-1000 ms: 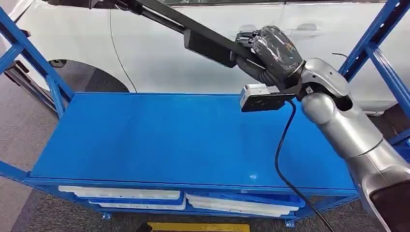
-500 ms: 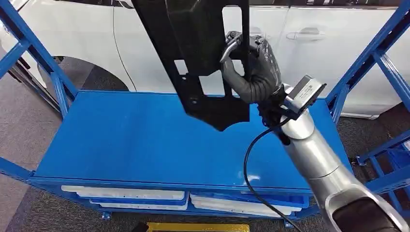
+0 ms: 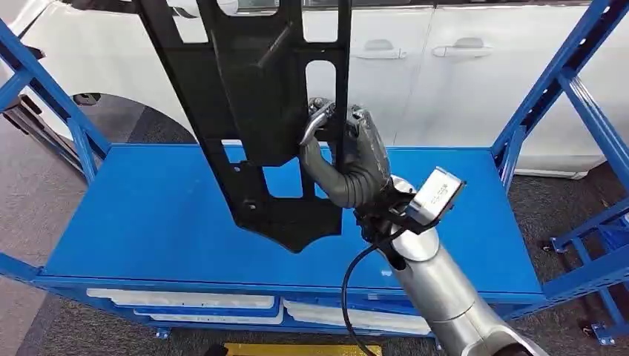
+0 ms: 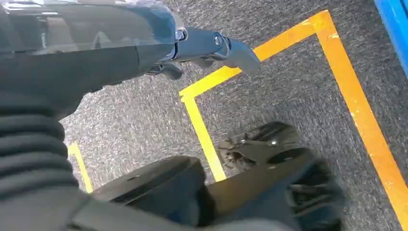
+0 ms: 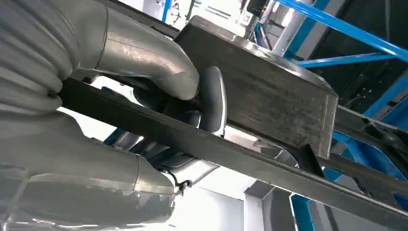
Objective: Take the parts from the cabinet and place them on the table.
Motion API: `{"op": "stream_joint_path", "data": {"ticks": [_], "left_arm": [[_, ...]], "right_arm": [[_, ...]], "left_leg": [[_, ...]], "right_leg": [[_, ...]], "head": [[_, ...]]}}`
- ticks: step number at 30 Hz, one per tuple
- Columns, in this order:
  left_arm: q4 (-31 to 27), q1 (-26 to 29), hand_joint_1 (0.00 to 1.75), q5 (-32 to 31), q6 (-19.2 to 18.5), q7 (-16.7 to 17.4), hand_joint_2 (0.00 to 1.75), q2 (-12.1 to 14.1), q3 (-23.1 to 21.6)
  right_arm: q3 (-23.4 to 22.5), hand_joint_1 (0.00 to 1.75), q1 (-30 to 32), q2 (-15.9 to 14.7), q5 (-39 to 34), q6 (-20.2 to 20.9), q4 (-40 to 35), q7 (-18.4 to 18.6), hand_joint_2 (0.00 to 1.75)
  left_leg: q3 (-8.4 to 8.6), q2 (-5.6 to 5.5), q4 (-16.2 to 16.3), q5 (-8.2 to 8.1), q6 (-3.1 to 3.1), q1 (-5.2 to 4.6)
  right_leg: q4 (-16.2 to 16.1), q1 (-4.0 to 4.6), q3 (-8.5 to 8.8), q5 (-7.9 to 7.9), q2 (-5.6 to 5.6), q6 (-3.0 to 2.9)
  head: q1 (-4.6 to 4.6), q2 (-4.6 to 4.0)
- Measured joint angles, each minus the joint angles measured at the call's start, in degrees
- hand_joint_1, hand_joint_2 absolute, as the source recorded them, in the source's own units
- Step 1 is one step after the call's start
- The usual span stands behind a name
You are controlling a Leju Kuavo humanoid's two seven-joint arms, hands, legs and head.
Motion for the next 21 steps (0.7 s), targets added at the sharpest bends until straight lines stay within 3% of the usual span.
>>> {"op": "stream_joint_path", "data": {"ticks": [1,2,3,5,6,9,11,12,14,15,16,17,18,20,21], "left_arm": [[0.0,0.1,0.00,0.0,0.1,0.1,1.75,0.0,0.0],[0.0,0.2,0.00,-0.2,0.5,0.5,1.75,0.0,0.0],[0.0,0.2,0.00,-0.2,0.9,0.7,1.75,0.0,0.0],[0.0,0.1,0.00,0.2,1.4,0.5,1.75,0.0,0.0],[0.0,0.0,0.00,0.3,1.4,0.5,1.75,0.0,0.0],[0.0,0.0,0.00,1.5,1.2,0.4,1.75,0.1,0.4],[0.0,0.0,0.00,2.4,1.0,1.3,1.75,0.0,1.2],[0.0,-0.1,0.00,2.7,0.9,1.6,1.75,0.0,1.4],[0.0,-0.1,0.00,3.1,0.7,2.0,1.75,0.0,1.9],[0.0,-0.1,0.00,3.1,0.5,2.1,1.75,0.0,2.2],[0.0,-0.1,0.00,3.1,0.3,2.1,1.75,0.0,2.4],[0.0,-0.1,0.00,3.1,0.2,2.2,1.75,0.0,2.4],[0.0,-0.1,0.00,3.0,0.1,2.4,1.75,0.0,2.4],[0.0,-0.1,0.00,2.8,-0.2,2.6,1.75,0.0,2.4],[0.0,-0.1,0.00,2.6,-0.2,2.7,1.75,-0.1,2.4]], "right_arm": [[0.0,1.73,0.5,0.1,0.1,0.1,0.0,0.0,1.75],[0.0,1.73,0.9,0.3,0.2,0.3,0.0,0.1,1.75],[-0.2,1.73,1.0,0.5,0.5,0.5,0.0,0.1,1.75],[-0.5,1.73,1.0,1.0,1.4,0.8,-0.2,0.1,1.75],[-0.6,1.73,1.1,1.1,1.7,0.9,-0.4,0.1,1.75],[-0.8,1.73,1.6,1.2,2.4,1.3,-0.5,0.1,1.75],[-0.9,1.73,2.0,1.2,2.6,1.7,-0.6,-0.2,1.75],[-0.9,1.73,2.0,1.2,2.7,1.8,-0.7,-0.3,1.75],[-1.0,1.73,2.6,1.2,2.8,1.8,-0.7,-0.5,1.75],[-1.1,1.73,3.1,1.2,2.9,1.8,-0.7,-0.7,1.75],[-1.2,1.73,3.7,1.2,3.0,1.8,-0.7,-0.7,1.75],[-1.2,1.73,4.0,1.2,3.0,1.8,-0.7,-0.7,1.75],[-1.4,1.73,4.2,1.2,3.2,1.7,-0.7,-0.7,1.75],[-1.6,1.73,4.3,1.2,3.3,1.6,-0.9,-0.8,1.75],[-1.7,1.73,4.3,1.2,3.4,1.6,-0.9,-0.8,1.75]], "left_leg": [[-0.94,0.00,1.7,0.09,-0.07,0.02],[-0.27,0.01,0.1,1.66,-0.05,0.07],[1.53,0.02,-3.6,4.00,0.02,0.10],[6.85,0.03,-14.5,8.89,0.51,0.11],[8.05,0.00,-16.8,8.14,0.90,-0.19],[7.74,-0.13,-16.7,8.37,1.69,-0.44],[8.21,0.02,-17.6,9.00,2.58,0.15],[8.18,0.13,-17.7,9.42,3.04,0.07],[7.86,0.20,-17.6,9.53,3.21,-0.06],[7.68,0.21,-17.5,9.58,3.28,-0.15],[7.46,0.20,-17.4,9.61,3.32,-0.20],[7.26,0.19,-17.2,9.62,3.32,-0.22],[7.09,0.16,-16.9,9.62,3.31,-0.23],[6.74,0.10,-16.3,9.54,3.19,-0.25],[6.38,0.09,-16.0,9.55,2.95,-0.42]], "right_leg": [[0.0,0.00,0.01,0.00,0.00,0.00],[0.0,0.00,0.05,-0.02,0.04,0.02],[0.1,-0.01,0.08,-0.03,0.12,0.04],[0.1,-0.01,0.29,-0.17,0.25,0.30],[0.3,0.39,0.18,-0.24,0.28,0.69],[-0.1,0.26,0.11,0.08,0.25,1.63],[0.3,0.17,0.10,-0.47,0.23,2.31],[2.3,0.29,-0.73,-2.32,0.17,2.44],[11.6,0.23,-4.73,-7.62,0.18,2.65],[15.9,0.22,-6.55,-9.24,0.18,2.75],[18.3,0.22,-7.51,-9.58,0.18,2.78],[17.4,0.21,-6.89,-8.54,0.18,2.75],[14.2,0.21,-5.01,-6.66,0.18,2.62],[3.7,0.22,0.67,-2.25,0.17,2.12],[1.1,0.38,1.91,-2.72,0.20,1.83]], "head": [[0.00,0.00],[0.00,0.00],[0.00,0.00],[0.00,0.00],[0.00,0.00],[0.00,0.00],[0.00,0.00],[0.00,0.00],[0.00,0.00],[0.00,0.00],[0.00,0.00],[0.00,0.00],[0.00,0.00],[0.00,0.00],[0.00,0.00]]}}
